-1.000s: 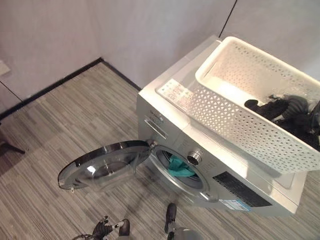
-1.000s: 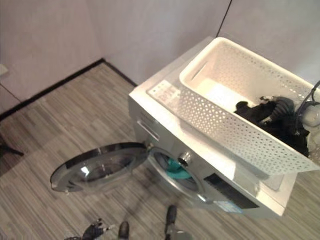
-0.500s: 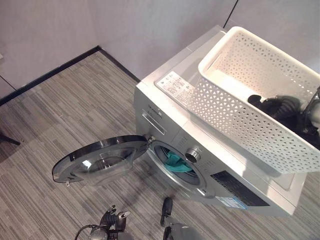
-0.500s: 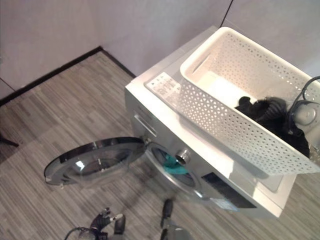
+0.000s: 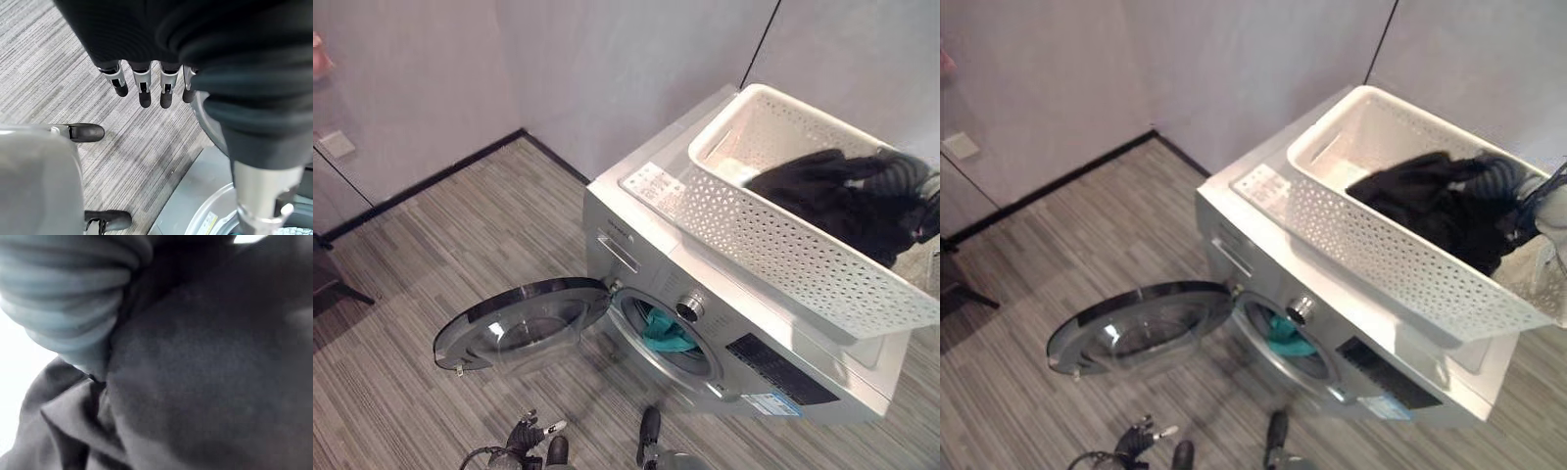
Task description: Grab the laundry basket,head to the washer,open it,put in the laundry and shut it.
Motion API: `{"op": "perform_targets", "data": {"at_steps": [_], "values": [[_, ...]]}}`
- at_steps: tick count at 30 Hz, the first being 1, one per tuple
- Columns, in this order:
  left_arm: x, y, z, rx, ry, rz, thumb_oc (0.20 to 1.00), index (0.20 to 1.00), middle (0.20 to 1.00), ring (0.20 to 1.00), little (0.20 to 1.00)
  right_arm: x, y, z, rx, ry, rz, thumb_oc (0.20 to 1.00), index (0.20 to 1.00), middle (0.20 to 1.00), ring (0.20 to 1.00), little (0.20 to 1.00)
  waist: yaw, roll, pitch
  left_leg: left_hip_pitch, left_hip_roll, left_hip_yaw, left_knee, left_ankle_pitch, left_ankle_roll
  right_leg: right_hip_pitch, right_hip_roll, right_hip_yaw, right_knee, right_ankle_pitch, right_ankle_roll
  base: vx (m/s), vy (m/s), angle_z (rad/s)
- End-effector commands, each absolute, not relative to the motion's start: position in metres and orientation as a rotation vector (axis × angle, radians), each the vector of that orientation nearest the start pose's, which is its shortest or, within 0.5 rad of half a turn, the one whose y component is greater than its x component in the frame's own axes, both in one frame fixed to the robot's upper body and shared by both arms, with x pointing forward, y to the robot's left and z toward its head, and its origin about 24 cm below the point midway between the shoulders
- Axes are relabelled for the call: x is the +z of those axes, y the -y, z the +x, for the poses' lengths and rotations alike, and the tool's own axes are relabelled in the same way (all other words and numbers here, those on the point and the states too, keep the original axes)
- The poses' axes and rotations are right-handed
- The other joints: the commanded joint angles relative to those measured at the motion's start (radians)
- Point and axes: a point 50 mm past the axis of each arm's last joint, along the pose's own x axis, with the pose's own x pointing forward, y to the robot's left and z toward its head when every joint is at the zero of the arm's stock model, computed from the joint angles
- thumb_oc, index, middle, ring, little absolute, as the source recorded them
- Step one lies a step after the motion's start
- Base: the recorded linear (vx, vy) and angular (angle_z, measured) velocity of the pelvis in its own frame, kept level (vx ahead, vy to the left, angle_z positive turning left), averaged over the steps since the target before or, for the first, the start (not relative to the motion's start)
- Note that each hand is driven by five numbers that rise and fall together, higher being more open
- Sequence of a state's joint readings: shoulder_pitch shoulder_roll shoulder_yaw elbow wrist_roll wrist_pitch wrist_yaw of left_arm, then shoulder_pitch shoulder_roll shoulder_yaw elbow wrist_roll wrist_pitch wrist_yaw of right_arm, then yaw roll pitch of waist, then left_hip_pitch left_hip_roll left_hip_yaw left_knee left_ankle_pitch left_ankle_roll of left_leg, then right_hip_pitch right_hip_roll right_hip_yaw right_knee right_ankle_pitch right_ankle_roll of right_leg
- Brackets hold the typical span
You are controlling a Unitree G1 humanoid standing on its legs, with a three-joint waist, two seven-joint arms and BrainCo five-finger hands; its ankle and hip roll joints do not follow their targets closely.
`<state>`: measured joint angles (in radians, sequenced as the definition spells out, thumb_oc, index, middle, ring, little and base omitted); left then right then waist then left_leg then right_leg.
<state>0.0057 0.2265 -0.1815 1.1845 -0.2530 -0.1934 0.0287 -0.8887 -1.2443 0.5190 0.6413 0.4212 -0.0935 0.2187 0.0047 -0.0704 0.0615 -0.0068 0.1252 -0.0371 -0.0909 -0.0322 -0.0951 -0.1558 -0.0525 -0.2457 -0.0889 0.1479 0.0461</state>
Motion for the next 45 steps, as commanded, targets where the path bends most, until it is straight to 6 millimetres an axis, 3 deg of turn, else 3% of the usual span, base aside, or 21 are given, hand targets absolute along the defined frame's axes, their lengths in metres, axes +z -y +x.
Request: {"op": "perform_targets", "data": {"at_steps": [1,4,6,7,8,12,18,22,23,27,30,31,32,36,40,42,43,45], "values": [[-0.154,-0.239,0.100,0.153,-1.043,0.205,1.000,1.000,1.000,1.000,1.000,0.305,0.346,0.325,-0.211,0.358,-0.713,0.200,0.200,0.200,0.200,0.200,0.008,-0.074,-0.049,0.035,0.001,0.089,0.004,0.000,-0.006,0.117,-0.039,0.029,0.008,-0.116,0.081,0.01,0.052,-0.04],[-0.157,-0.240,0.092,0.170,-1.077,0.217,1.000,1.000,1.000,1.000,1.000,0.322,0.333,0.317,-0.272,0.531,-0.673,0.200,0.200,0.200,0.200,0.200,0.007,-0.061,-0.063,0.050,-0.006,0.088,0.004,-0.012,0.004,0.129,-0.043,0.034,0.010,-0.117,0.082,0.01,0.048,-0.13],[-0.156,-0.240,0.092,0.170,-1.077,0.220,1.000,1.000,1.000,1.000,1.000,0.321,0.334,0.317,-0.274,0.530,-0.672,0.200,0.200,0.200,0.200,0.200,0.009,-0.063,-0.063,0.050,-0.006,0.088,0.004,-0.012,0.004,0.130,-0.043,0.034,0.010,-0.117,0.083,0.00,0.044,-0.05],[-0.158,-0.239,0.088,0.183,-1.095,0.238,1.000,1.000,1.000,1.000,1.000,0.333,0.324,0.305,-0.377,0.689,-0.676,0.200,0.200,0.200,0.200,0.200,0.014,-0.048,-0.075,0.060,-0.016,0.084,0.004,-0.023,0.015,0.140,-0.050,0.036,0.011,-0.118,0.086,0.00,0.096,0.01],[-0.158,-0.238,0.089,0.186,-1.093,0.242,1.000,1.000,1.000,1.000,1.000,0.336,0.321,0.302,-0.396,0.729,-0.677,0.200,0.200,0.200,0.200,0.200,0.016,-0.044,-0.077,0.062,-0.020,0.082,0.004,-0.026,0.018,0.141,-0.052,0.036,0.011,-0.117,0.087,0.00,0.121,0.04],[-0.158,-0.233,0.093,0.182,-1.084,0.249,1.000,1.000,1.000,1.000,1.000,0.338,0.320,0.287,-0.507,0.862,-0.605,0.200,0.200,0.200,0.200,0.200,0.022,-0.026,-0.078,0.057,-0.038,0.070,0.004,-0.030,0.032,0.144,-0.067,0.030,0.017,-0.111,0.094,-0.03,0.086,0.04],[-0.157,-0.223,0.106,0.141,-1.050,0.279,1.000,1.000,1.000,1.000,1.000,0.315,0.313,0.258,-0.609,0.973,-0.579,0.200,0.200,0.200,0.200,0.200,0.016,-0.009,-0.067,0.047,-0.074,0.049,0.004,-0.037,0.058,0.129,-0.099,0.019,0.041,-0.102,0.110,-0.04,0.130,0.12],[-0.153,-0.215,0.123,0.085,-1.007,0.315,1.000,1.000,1.000,1.000,1.000,0.298,0.299,0.233,-0.666,1.058,-0.591,0.200,0.200,0.200,0.200,0.200,-0.002,0.001,-0.039,0.033,-0.101,0.040,0.004,-0.039,0.079,0.091,-0.129,0.016,0.131,-0.118,0.119,-0.08,0.184,0.13],[-0.153,-0.212,0.127,0.057,-0.996,0.342,1.000,1.000,1.000,1.000,1.000,0.286,0.292,0.222,-0.691,1.078,-0.572,0.200,0.200,0.200,0.200,0.200,-0.018,0.003,-0.024,0.041,-0.114,0.048,0.004,-0.049,0.093,0.068,-0.140,0.024,0.169,-0.120,0.126,-0.06,0.170,0.12],[-0.150,-0.208,0.134,0.023,-0.963,0.364,1.000,1.000,1.000,1.000,1.000,0.276,0.280,0.207,-0.698,1.114,-0.560,0.200,0.200,0.200,0.200,0.200,-0.039,0.003,-0.007,0.055,-0.128,0.074,0.004,-0.058,0.108,0.034,-0.149,0.056,0.222,-0.118,0.136,-0.06,0.141,-0.12],[-0.146,-0.216,0.137,0.060,-0.928,0.357,1.000,1.000,1.000,1.000,1.000,0.278,0.268,0.194,-0.695,1.181,-0.613,0.200,0.200,0.200,0.200,0.200,-0.046,0.022,0.016,0.056,-0.129,0.136,0.004,-0.052,0.133,0.013,-0.139,0.019,0.364,-0.163,0.120,-0.10,0.146,-0.76],[-0.146,-0.216,0.137,0.060,-0.927,0.358,1.000,1.000,1.000,1.000,1.000,0.278,0.268,0.193,-0.696,1.181,-0.613,0.200,0.200,0.200,0.200,0.200,-0.044,0.020,0.016,0.053,-0.130,0.138,0.004,-0.048,0.133,0.008,-0.141,0.021,0.368,-0.161,0.118,-0.11,0.116,-1.28],[-0.147,-0.223,0.131,0.102,-0.942,0.355,1.000,1.000,1.000,1.000,1.000,0.276,0.264,0.190,-0.694,1.195,-0.617,0.200,0.200,0.200,0.200,0.200,-0.044,0.024,0.015,0.044,-0.129,0.172,0.004,-0.038,0.146,0.019,-0.136,0.003,0.456,-0.201,0.101,-0.09,0.093,-1.02],[-0.148,-0.231,0.122,0.148,-0.963,0.345,1.000,1.000,1.000,1.000,1.000,0.274,0.259,0.190,-0.678,1.199,-0.616,0.200,0.200,0.200,0.200,0.200,-0.032,0.022,0.000,0.026,-0.129,0.225,0.004,-0.037,0.158,0.042,-0.146,-0.009,0.546,-0.238,0.099,-0.07,0.039,-0.70],[-0.148,-0.236,0.114,0.194,-0.965,0.321,1.000,1.000,1.000,1.000,1.000,0.263,0.250,0.202,-0.607,1.132,-0.611,0.200,0.200,0.200,0.200,0.200,-0.013,0.019,-0.028,-0.003,-0.126,0.273,0.004,-0.031,0.170,0.097,-0.160,0.020,0.590,-0.196,0.109,-0.07,-0.029,-0.82],[-0.148,-0.236,0.112,0.201,-0.970,0.317,1.000,1.000,1.000,1.000,1.000,0.256,0.246,0.205,-0.573,1.105,-0.593,0.200,0.200,0.200,0.200,0.200,-0.010,0.013,-0.034,-0.007,-0.132,0.277,0.004,-0.030,0.170,0.113,-0.153,0.041,0.576,-0.179,0.114,-0.06,-0.084,-0.46],[-0.149,-0.236,0.111,0.215,-0.974,0.308,1.000,1.000,1.000,1.000,1.000,0.245,0.239,0.210,-0.510,1.054,-0.560,0.200,0.200,0.200,0.200,0.200,-0.005,0.002,-0.039,-0.015,-0.139,0.278,0.004,-0.019,0.167,0.157,-0.121,0.080,0.525,-0.171,0.119,-0.09,-0.134,-0.28],[-0.148,-0.237,0.112,0.232,-0.969,0.299,1.000,1.000,1.000,1.000,1.000,0.235,0.229,0.213,-0.432,1.020,-0.495,0.200,0.200,0.200,0.200,0.200,0.003,-0.016,-0.043,-0.043,-0.142,0.286,0.004,-0.001,0.158,0.203,-0.082,0.123,0.424,-0.206,0.117,-0.13,-0.188,-0.23]]}}
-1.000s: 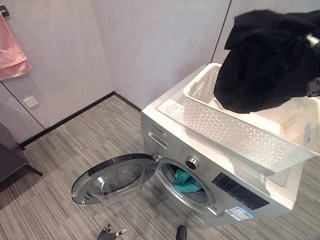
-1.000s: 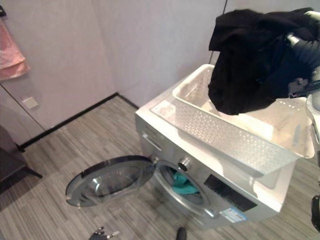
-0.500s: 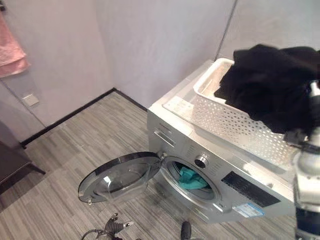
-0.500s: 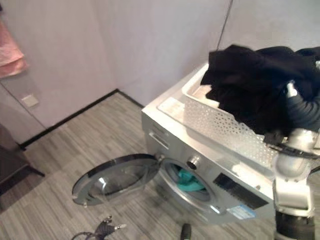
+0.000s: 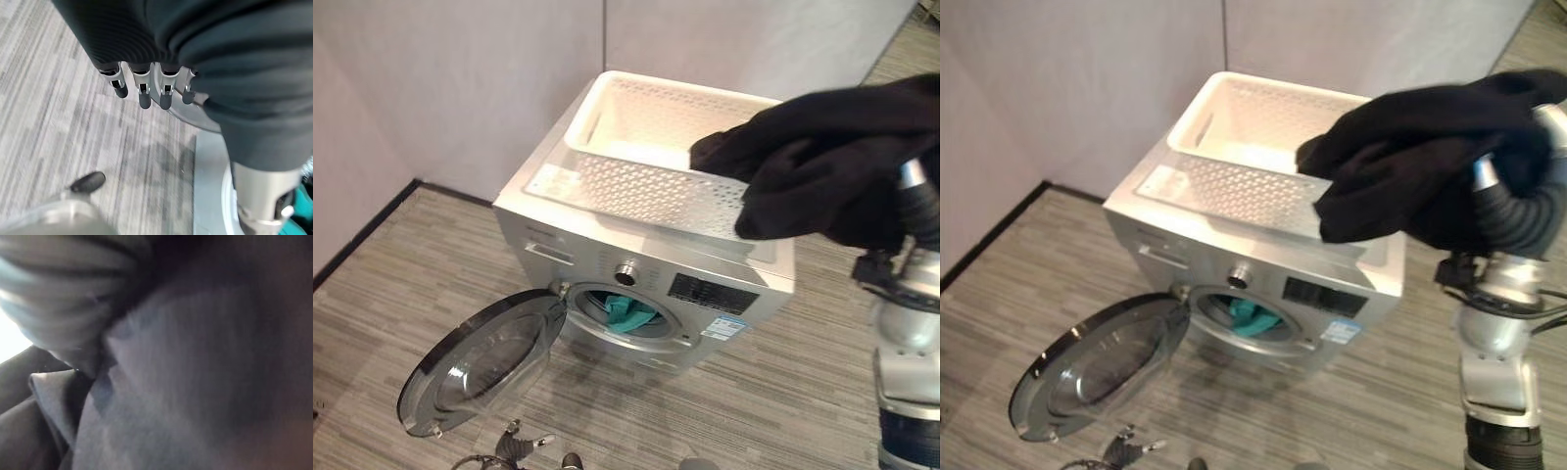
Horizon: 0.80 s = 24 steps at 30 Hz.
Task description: Grab the laundry basket,head to the washer,open it,put in the laundry and shut it.
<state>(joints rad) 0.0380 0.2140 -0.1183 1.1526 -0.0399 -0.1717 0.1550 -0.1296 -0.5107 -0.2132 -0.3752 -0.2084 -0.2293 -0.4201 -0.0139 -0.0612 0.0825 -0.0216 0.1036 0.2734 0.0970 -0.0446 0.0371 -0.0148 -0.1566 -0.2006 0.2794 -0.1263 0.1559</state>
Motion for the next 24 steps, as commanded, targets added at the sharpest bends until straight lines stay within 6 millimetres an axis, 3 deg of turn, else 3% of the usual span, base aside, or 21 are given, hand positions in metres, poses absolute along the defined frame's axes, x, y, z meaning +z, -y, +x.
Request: {"op": "perform_targets", "data": {"at_steps": [1,2,3,5,7,14,15,17,18,19,22,24], "values": [[-0.148,-0.238,0.113,0.238,-0.965,0.294,1.000,1.000,1.000,1.000,1.000,0.232,0.223,0.214,-0.381,1.011,-0.466,0.200,0.200,0.200,0.200,0.200,0.027,-0.033,-0.065,-0.042,-0.116,-0.023,-0.184,0.023,0.021,0.074,0.042,0.101,0.007,0.040,-0.002,-0.14,-0.178,-0.17],[-0.147,-0.238,0.115,0.248,-0.954,0.288,1.000,1.000,1.000,1.000,1.000,0.231,0.216,0.216,-0.334,1.011,-0.446,0.200,0.200,0.200,0.200,0.200,0.035,-0.035,-0.063,-0.055,-0.112,-0.018,-0.184,0.033,0.016,0.069,0.047,0.105,-0.013,0.029,-0.009,-0.21,-0.277,-0.14],[-0.144,-0.238,0.123,0.261,-0.920,0.284,1.000,1.000,1.000,1.000,1.000,0.228,0.198,0.223,-0.217,1.006,-0.385,0.200,0.200,0.200,0.200,0.200,0.060,-0.038,-0.058,-0.073,-0.093,-0.005,-0.184,0.050,0.001,0.088,0.045,0.064,-0.089,0.000,-0.019,-0.21,-0.306,-0.57],[-0.140,-0.234,0.132,0.255,-0.881,0.279,1.000,1.000,1.000,1.000,1.000,0.226,0.181,0.224,-0.098,1.014,-0.375,0.200,0.200,0.200,0.200,0.200,0.079,-0.041,-0.049,-0.095,-0.055,-0.001,-0.184,0.089,-0.028,0.144,0.062,0.021,-0.195,-0.021,-0.038,-0.23,-0.396,-0.43],[-0.138,-0.226,0.140,0.256,-0.842,0.247,1.000,1.000,1.000,1.000,1.000,0.231,0.172,0.229,-0.068,1.044,-0.340,0.200,0.200,0.200,0.200,0.200,0.097,-0.037,-0.038,-0.117,-0.016,-0.002,-0.184,0.132,-0.056,0.181,0.089,-0.005,-0.268,-0.022,-0.047,-0.25,-0.365,0.28],[-0.135,-0.199,0.156,0.166,-0.787,0.226,1.000,1.000,1.000,1.000,1.000,0.259,0.180,0.233,-0.158,1.161,-0.392,0.200,0.200,0.200,0.200,0.200,0.117,-0.030,0.002,-0.161,0.058,-0.068,-0.180,0.209,-0.111,0.230,0.164,-0.048,-0.351,-0.033,-0.099,-0.16,-0.210,0.44],[-0.135,-0.198,0.156,0.166,-0.787,0.226,1.000,1.000,1.000,1.000,1.000,0.259,0.181,0.233,-0.159,1.160,-0.393,0.200,0.200,0.200,0.200,0.200,0.117,-0.029,0.003,-0.161,0.058,-0.069,-0.180,0.209,-0.111,0.231,0.165,-0.050,-0.351,-0.033,-0.100,-0.22,-0.164,0.58],[-0.128,-0.191,0.167,0.139,-0.724,0.216,1.000,1.000,1.000,1.000,1.000,0.264,0.180,0.230,-0.163,1.201,-0.379,0.200,0.200,0.200,0.200,0.200,0.141,-0.036,0.031,-0.179,0.057,-0.222,-0.092,0.198,-0.129,0.220,0.160,-0.028,-0.344,-0.025,-0.115,-0.22,-0.112,0.08],[-0.125,-0.189,0.170,0.133,-0.701,0.204,1.000,1.000,1.000,1.000,1.000,0.266,0.180,0.229,-0.163,1.210,-0.381,0.200,0.200,0.200,0.200,0.200,0.142,-0.037,0.038,-0.179,0.050,-0.290,-0.053,0.167,-0.127,0.210,0.153,-0.017,-0.338,-0.017,-0.116,-0.16,-0.033,-0.33],[-0.126,-0.187,0.168,0.126,-0.703,0.195,1.000,1.000,1.000,1.000,1.000,0.267,0.181,0.228,-0.163,1.216,-0.381,0.200,0.200,0.200,0.200,0.200,0.133,-0.034,0.036,-0.175,0.051,-0.323,-0.023,0.145,-0.126,0.203,0.145,-0.016,-0.338,-0.010,-0.116,-0.11,-0.003,-0.37],[-0.131,-0.184,0.161,0.120,-0.730,0.185,1.000,1.000,1.000,1.000,1.000,0.272,0.183,0.229,-0.186,1.240,-0.370,0.200,0.200,0.200,0.200,0.200,0.117,-0.026,0.012,-0.126,0.067,-0.318,-0.024,0.117,-0.121,0.191,0.131,-0.024,-0.337,-0.003,-0.109,-0.04,0.060,-0.13],[-0.134,-0.181,0.155,0.122,-0.752,0.175,1.000,1.000,1.000,1.000,1.000,0.277,0.189,0.225,-0.241,1.272,-0.367,0.200,0.200,0.200,0.200,0.200,0.098,-0.009,-0.017,-0.098,0.086,-0.294,-0.066,0.140,-0.128,0.191,0.134,-0.029,-0.342,-0.007,-0.106,0.07,0.116,-0.10]]}}
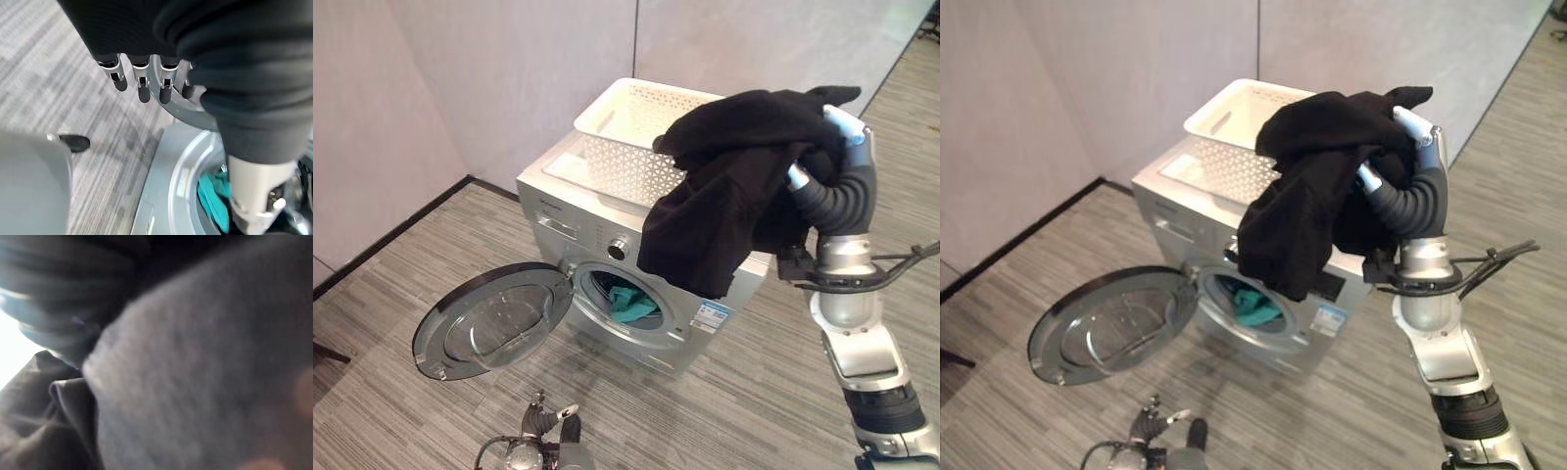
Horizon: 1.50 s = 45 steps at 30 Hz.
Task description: Grab the laundry basket,head to the washer,open it,put in the laundry and shut it.
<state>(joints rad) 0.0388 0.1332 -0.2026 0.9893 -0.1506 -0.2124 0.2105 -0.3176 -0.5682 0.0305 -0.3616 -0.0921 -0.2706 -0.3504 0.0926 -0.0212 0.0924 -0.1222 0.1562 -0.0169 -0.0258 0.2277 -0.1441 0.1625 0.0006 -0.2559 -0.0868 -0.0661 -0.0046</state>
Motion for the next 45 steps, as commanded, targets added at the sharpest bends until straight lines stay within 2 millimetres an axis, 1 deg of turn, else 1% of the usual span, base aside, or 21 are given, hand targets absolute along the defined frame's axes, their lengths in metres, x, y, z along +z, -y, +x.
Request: {"op": "perform_targets", "data": {"at_steps": [1,3,6,9,14,16,22,27,28,29,30,33,35,36,37,38,40,41,43,44,45], "values": [[-0.137,-0.182,0.150,0.123,-0.778,0.179,1.000,1.000,1.000,1.000,1.000,0.285,0.196,0.219,-0.311,1.319,-0.351,0.200,0.200,0.200,0.200,0.200,-0.015,-0.040,-0.056,0.034,0.039,0.017,-0.001,-0.108,0.035,0.021,-0.020,0.021,0.016,-0.069,0.053,0.12,0.117,-0.03],[-0.137,-0.181,0.150,0.120,-0.782,0.181,1.000,1.000,1.000,1.000,1.000,0.290,0.200,0.216,-0.347,1.348,-0.343,0.200,0.200,0.200,0.200,0.200,-0.016,-0.038,-0.066,0.050,0.036,0.014,-0.023,-0.102,0.027,0.029,-0.022,0.016,0.012,-0.068,0.054,0.08,0.082,0.26],[-0.138,-0.181,0.147,0.102,-0.792,0.196,1.000,1.000,1.000,1.000,1.000,0.313,0.209,0.206,-0.446,1.464,-0.348,0.200,0.200,0.200,0.200,0.200,-0.018,-0.033,-0.084,0.078,0.021,0.007,-0.049,-0.114,0.022,0.038,-0.035,0.010,0.012,-0.061,0.061,0.03,0.086,0.12],[-0.141,-0.183,0.141,0.110,-0.821,0.190,1.000,1.000,1.000,1.000,1.000,0.324,0.209,0.198,-0.474,1.529,-0.357,0.200,0.200,0.200,0.200,0.200,-0.017,-0.032,-0.092,0.088,0.014,0.016,-0.052,-0.126,0.022,0.038,-0.043,0.017,0.010,-0.054,0.068,0.01,0.061,0.03],[-0.147,-0.185,0.131,0.132,-0.870,0.173,1.000,1.000,1.000,1.000,1.000,0.328,0.209,0.185,-0.515,1.594,-0.386,0.200,0.200,0.200,0.200,0.200,-0.027,-0.030,-0.103,0.100,0.007,0.029,-0.058,-0.143,0.026,0.034,-0.053,0.029,0.004,-0.044,0.080,0.01,0.061,-0.02],[-0.150,-0.185,0.124,0.156,-0.897,0.158,1.000,1.000,1.000,1.000,1.000,0.332,0.212,0.172,-0.625,1.669,-0.392,0.200,0.200,0.200,0.200,0.200,-0.039,-0.022,-0.110,0.110,0.002,0.029,-0.062,-0.159,0.031,0.024,-0.059,0.044,0.002,-0.037,0.088,0.01,0.066,-0.08],[-0.154,-0.187,0.115,0.191,-0.933,0.152,1.000,1.000,1.000,1.000,1.000,0.334,0.220,0.168,-0.759,1.679,-0.445,0.200,0.200,0.200,0.200,0.200,-0.051,-0.017,-0.122,0.120,-0.004,0.039,-0.062,-0.177,0.040,0.012,-0.068,0.071,0.001,-0.030,0.096,0.01,0.034,-0.22],[-0.154,-0.185,0.115,0.169,-0.926,0.161,1.000,1.000,1.000,1.000,1.000,0.305,0.222,0.185,-0.622,1.471,-0.451,0.200,0.200,0.200,0.200,0.200,-0.067,-0.018,-0.116,0.130,-0.004,0.058,-0.062,-0.182,0.047,0.010,-0.073,0.086,0.000,-0.026,0.100,0.01,0.004,-0.13],[-0.153,-0.184,0.116,0.163,-0.920,0.160,1.000,1.000,1.000,1.000,1.000,0.287,0.220,0.192,-0.529,1.364,-0.416,0.200,0.200,0.200,0.200,0.200,-0.073,-0.019,-0.111,0.130,-0.002,0.061,-0.062,-0.180,0.047,0.009,-0.073,0.088,0.000,-0.025,0.100,-0.01,-0.016,-0.04],[-0.153,-0.184,0.117,0.158,-0.919,0.157,1.000,1.000,1.000,1.000,1.000,0.278,0.220,0.194,-0.486,1.309,-0.408,0.200,0.200,0.200,0.200,0.200,-0.077,-0.019,-0.108,0.129,-0.001,0.063,-0.062,-0.179,0.047,0.009,-0.073,0.088,0.000,-0.025,0.099,-0.01,-0.011,-0.05],[-0.153,-0.184,0.116,0.158,-0.921,0.157,1.000,1.000,1.000,1.000,1.000,0.278,0.220,0.194,-0.484,1.307,-0.407,0.200,0.200,0.200,0.200,0.200,-0.077,-0.020,-0.109,0.129,-0.001,0.063,-0.062,-0.179,0.047,0.010,-0.073,0.088,0.000,-0.026,0.099,0.00,-0.011,-0.05],[-0.152,-0.185,0.119,0.152,-0.910,0.152,1.000,1.000,1.000,1.000,1.000,0.237,0.211,0.203,-0.283,1.064,-0.393,0.200,0.200,0.200,0.200,0.200,-0.090,-0.024,-0.093,0.124,0.002,0.067,-0.062,-0.171,0.044,0.007,-0.071,0.088,0.000,-0.025,0.098,-0.01,-0.020,-0.05],[-0.151,-0.185,0.120,0.149,-0.903,0.146,1.000,1.000,1.000,1.000,1.000,0.219,0.205,0.203,-0.167,0.964,-0.382,0.200,0.200,0.200,0.200,0.200,-0.095,-0.026,-0.087,0.120,0.004,0.068,-0.062,-0.166,0.043,0.006,-0.071,0.086,0.000,-0.025,0.097,0.00,0.000,0.00],[-0.152,-0.185,0.119,0.150,-0.904,0.146,1.000,1.000,1.000,1.000,1.000,0.219,0.205,0.203,-0.165,0.963,-0.382,0.200,0.200,0.200,0.200,0.200,-0.096,-0.026,-0.088,0.120,0.004,0.068,-0.062,-0.166,0.043,0.006,-0.071,0.086,0.000,-0.025,0.097,0.00,0.000,0.00],[-0.151,-0.186,0.120,0.153,-0.897,0.147,1.000,1.000,1.000,1.000,1.000,0.209,0.201,0.204,-0.101,0.910,-0.350,0.200,0.200,0.200,0.200,0.200,-0.098,-0.028,-0.084,0.119,0.005,0.069,-0.062,-0.164,0.042,0.006,-0.071,0.085,0.000,-0.025,0.097,0.00,0.000,0.00],[-0.149,-0.189,0.123,0.158,-0.882,0.141,1.000,1.000,1.000,1.000,1.000,0.189,0.191,0.203,0.037,0.796,-0.299,0.200,0.200,0.200,0.200,0.200,-0.100,-0.031,-0.074,0.114,0.007,0.069,-0.062,-0.158,0.040,0.003,-0.070,0.084,0.000,-0.025,0.098,-0.03,-0.016,0.02],[-0.145,-0.191,0.129,0.157,-0.842,0.141,1.000,1.000,1.000,1.000,1.000,0.167,0.186,0.199,0.138,0.677,-0.288,0.200,0.200,0.200,0.200,0.200,-0.103,-0.035,-0.067,0.108,0.009,0.070,-0.062,-0.153,0.036,0.000,-0.071,0.077,0.001,-0.025,0.099,-0.04,-0.017,0.05],[-0.139,-0.192,0.138,0.134,-0.792,0.167,1.000,1.000,1.000,1.000,1.000,0.145,0.182,0.196,0.229,0.551,-0.257,0.200,0.200,0.200,0.200,0.200,-0.105,-0.038,-0.059,0.102,0.011,0.070,-0.062,-0.148,0.033,-0.003,-0.070,0.072,0.002,-0.024,0.100,-0.04,-0.014,0.09],[-0.130,-0.193,0.149,0.102,-0.715,0.199,1.000,1.000,1.000,1.000,1.000,0.129,0.178,0.191,0.298,0.461,-0.233,0.200,0.200,0.200,0.200,0.200,-0.108,-0.039,-0.051,0.096,0.013,0.070,-0.062,-0.144,0.030,-0.008,-0.070,0.064,0.004,-0.024,0.102,-0.04,-0.006,0.09],[-0.117,-0.191,0.163,0.060,-0.623,0.231,1.000,1.000,1.000,1.000,1.000,0.117,0.176,0.188,0.344,0.397,-0.219,0.200,0.200,0.200,0.200,0.200,-0.107,-0.038,-0.041,0.089,0.016,0.067,-0.062,-0.140,0.028,-0.014,-0.070,0.060,0.007,-0.025,0.104,-0.05,0.000,0.04],[-0.110,-0.191,0.170,0.039,-0.574,0.249,1.000,1.000,1.000,1.000,1.000,0.112,0.176,0.188,0.360,0.372,-0.210,0.200,0.200,0.200,0.200,0.200,-0.107,-0.039,-0.036,0.084,0.016,0.065,-0.062,-0.138,0.027,-0.018,-0.069,0.058,0.008,-0.025,0.103,-0.06,-0.001,0.02]]}}
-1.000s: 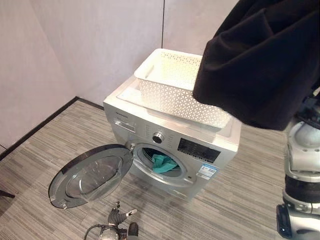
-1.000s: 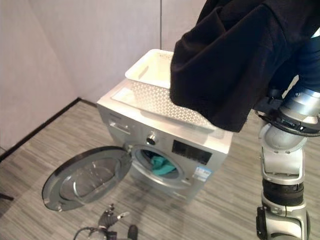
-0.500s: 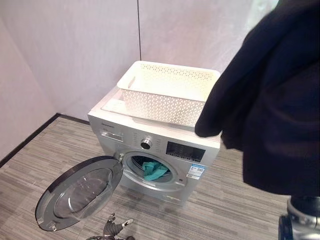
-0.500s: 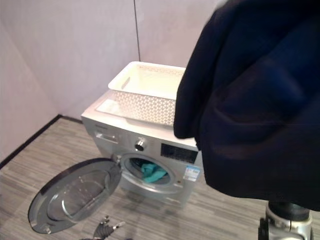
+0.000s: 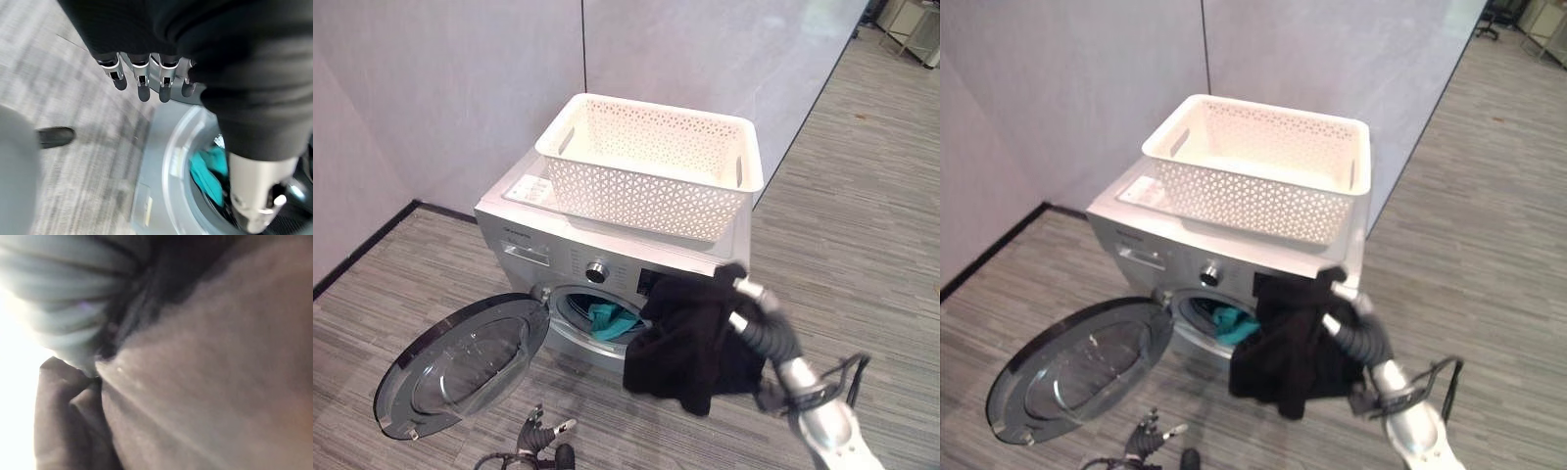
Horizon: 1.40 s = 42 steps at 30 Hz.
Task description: Grab the laundry basket,head to the washer,open it,put in the laundry and shut it.
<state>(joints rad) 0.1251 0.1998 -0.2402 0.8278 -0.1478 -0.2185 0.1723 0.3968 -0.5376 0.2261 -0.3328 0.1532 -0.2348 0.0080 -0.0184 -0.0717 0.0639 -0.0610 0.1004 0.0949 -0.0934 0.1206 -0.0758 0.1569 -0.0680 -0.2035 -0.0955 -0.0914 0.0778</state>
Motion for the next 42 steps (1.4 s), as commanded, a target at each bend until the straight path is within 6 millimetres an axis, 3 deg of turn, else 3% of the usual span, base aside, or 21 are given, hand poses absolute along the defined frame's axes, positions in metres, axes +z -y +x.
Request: {"op": "perform_targets", "data": {"at_steps": [1,7,10,13,14,17,24,29,42], "values": [[-0.098,-0.190,0.182,0.001,-0.496,0.302,1.000,1.000,1.000,1.000,1.000,0.103,0.172,0.189,0.383,0.328,-0.188,0.200,0.200,0.200,0.200,0.200,0.006,0.012,0.000,0.016,0.073,-0.049,0.006,-0.028,-0.042,-0.018,0.000,0.003,0.018,0.000,0.021,-0.04,-0.003,0.01],[-0.058,-0.175,0.217,-0.116,-0.269,0.384,1.000,1.000,1.000,1.000,1.000,0.091,0.164,0.194,0.418,0.272,-0.160,0.200,0.200,0.200,0.200,0.200,0.008,0.009,0.015,0.007,0.075,-0.054,0.006,-0.026,-0.044,-0.021,0.003,-0.006,0.017,-0.002,0.022,-0.01,-0.003,0.01],[-0.030,-0.153,0.240,-0.182,-0.142,0.311,1.000,1.000,1.000,1.000,1.000,0.091,0.158,0.203,0.423,0.277,-0.153,0.200,0.200,0.200,0.200,0.200,0.008,0.010,0.026,0.002,0.074,-0.055,0.006,-0.027,-0.044,-0.023,0.002,-0.008,0.015,-0.001,0.023,-0.01,0.007,0.03],[-0.017,-0.133,0.249,-0.259,-0.102,0.202,1.000,1.000,1.000,1.000,1.000,0.093,0.152,0.211,0.415,0.289,-0.129,0.200,0.200,0.200,0.200,0.200,0.001,0.015,0.030,0.003,0.073,-0.052,0.006,-0.031,-0.041,-0.024,0.001,-0.003,0.011,0.002,0.025,0.00,0.017,0.10],[-0.017,-0.133,0.249,-0.259,-0.102,0.202,1.000,1.000,1.000,1.000,1.000,0.093,0.152,0.211,0.415,0.289,-0.129,0.200,0.200,0.200,0.200,0.200,0.001,0.015,0.031,0.003,0.073,-0.052,0.006,-0.031,-0.041,-0.024,0.001,-0.003,0.012,0.002,0.025,0.00,0.000,0.00],[-0.005,-0.105,0.258,-0.351,-0.062,0.123,1.000,1.000,1.000,1.000,1.000,0.098,0.142,0.219,0.419,0.315,-0.086,0.200,0.200,0.200,0.200,0.200,-0.009,0.014,0.032,0.006,0.072,-0.045,0.006,-0.038,-0.037,-0.025,-0.003,0.001,0.010,0.004,0.027,0.00,0.016,-0.02],[0.017,-0.064,0.267,-0.464,-0.010,-0.002,1.000,1.000,1.000,1.000,1.000,0.102,0.138,0.227,0.387,0.337,-0.103,0.200,0.200,0.200,0.200,0.200,-0.021,0.009,0.038,0.003,0.067,-0.030,0.006,-0.043,-0.034,-0.030,-0.010,0.000,0.010,0.008,0.029,0.01,0.013,-0.07],[0.024,-0.040,0.270,-0.534,-0.001,0.001,1.000,1.000,1.000,1.000,1.000,0.105,0.134,0.230,0.380,0.342,-0.084,0.200,0.200,0.200,0.200,0.200,-0.031,0.006,0.038,0.005,0.067,-0.019,0.006,-0.045,-0.032,-0.030,-0.012,0.001,0.011,0.009,0.030,0.00,0.000,0.00],[0.051,-0.007,0.281,-0.611,0.069,-0.014,1.000,1.000,1.000,1.000,1.000,0.095,0.136,0.227,0.382,0.260,0.012,0.200,0.200,0.200,0.200,0.200,-0.060,0.006,0.037,0.014,0.070,-0.005,0.006,-0.046,-0.032,-0.030,-0.010,0.000,0.020,0.005,0.028,0.00,0.000,0.00]]}}
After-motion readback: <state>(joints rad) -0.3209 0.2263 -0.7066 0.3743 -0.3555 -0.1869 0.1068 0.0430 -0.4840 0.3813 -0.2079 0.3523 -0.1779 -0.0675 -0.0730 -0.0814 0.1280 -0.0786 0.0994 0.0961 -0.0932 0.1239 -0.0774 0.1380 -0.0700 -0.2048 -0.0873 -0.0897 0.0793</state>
